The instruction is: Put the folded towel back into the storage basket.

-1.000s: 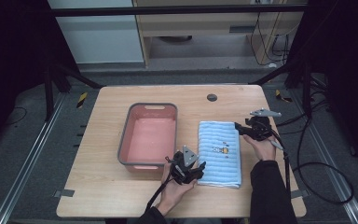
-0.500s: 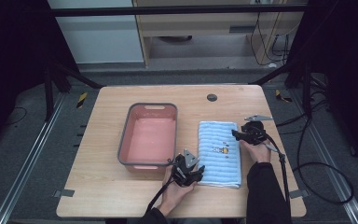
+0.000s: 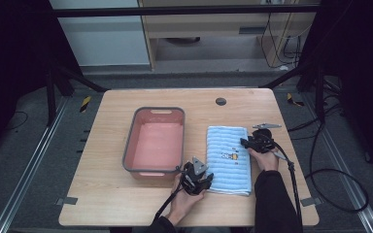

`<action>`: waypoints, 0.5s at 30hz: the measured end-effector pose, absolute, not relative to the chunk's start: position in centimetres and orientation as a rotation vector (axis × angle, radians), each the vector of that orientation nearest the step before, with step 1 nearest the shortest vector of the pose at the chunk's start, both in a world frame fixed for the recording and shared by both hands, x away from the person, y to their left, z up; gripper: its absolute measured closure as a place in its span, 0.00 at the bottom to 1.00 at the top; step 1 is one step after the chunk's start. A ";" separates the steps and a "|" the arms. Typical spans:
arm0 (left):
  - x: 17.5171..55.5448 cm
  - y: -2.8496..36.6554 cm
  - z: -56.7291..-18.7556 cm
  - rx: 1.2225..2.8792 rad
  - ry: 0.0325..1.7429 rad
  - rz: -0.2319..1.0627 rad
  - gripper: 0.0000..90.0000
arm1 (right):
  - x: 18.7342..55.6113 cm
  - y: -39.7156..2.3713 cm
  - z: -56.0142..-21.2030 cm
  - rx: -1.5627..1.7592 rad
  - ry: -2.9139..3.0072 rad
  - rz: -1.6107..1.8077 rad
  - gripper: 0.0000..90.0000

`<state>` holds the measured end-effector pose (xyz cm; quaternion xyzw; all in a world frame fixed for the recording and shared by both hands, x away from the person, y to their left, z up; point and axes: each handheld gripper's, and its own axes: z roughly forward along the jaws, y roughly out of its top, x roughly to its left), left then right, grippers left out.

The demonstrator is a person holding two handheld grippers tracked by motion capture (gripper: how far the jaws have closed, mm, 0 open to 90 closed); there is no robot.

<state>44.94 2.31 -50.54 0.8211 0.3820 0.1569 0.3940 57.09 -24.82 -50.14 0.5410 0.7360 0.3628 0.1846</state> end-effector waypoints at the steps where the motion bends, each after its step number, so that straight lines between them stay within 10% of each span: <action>1: 44.9 2.3 -50.6 2.076 0.975 0.393 0.68 | 57.1 -24.8 -50.1 1.525 2.073 1.024 0.70; 15: 44.8 2.0 -50.4 2.031 1.027 0.335 0.95 | 56.6 -24.2 -49.5 1.491 2.078 1.060 0.93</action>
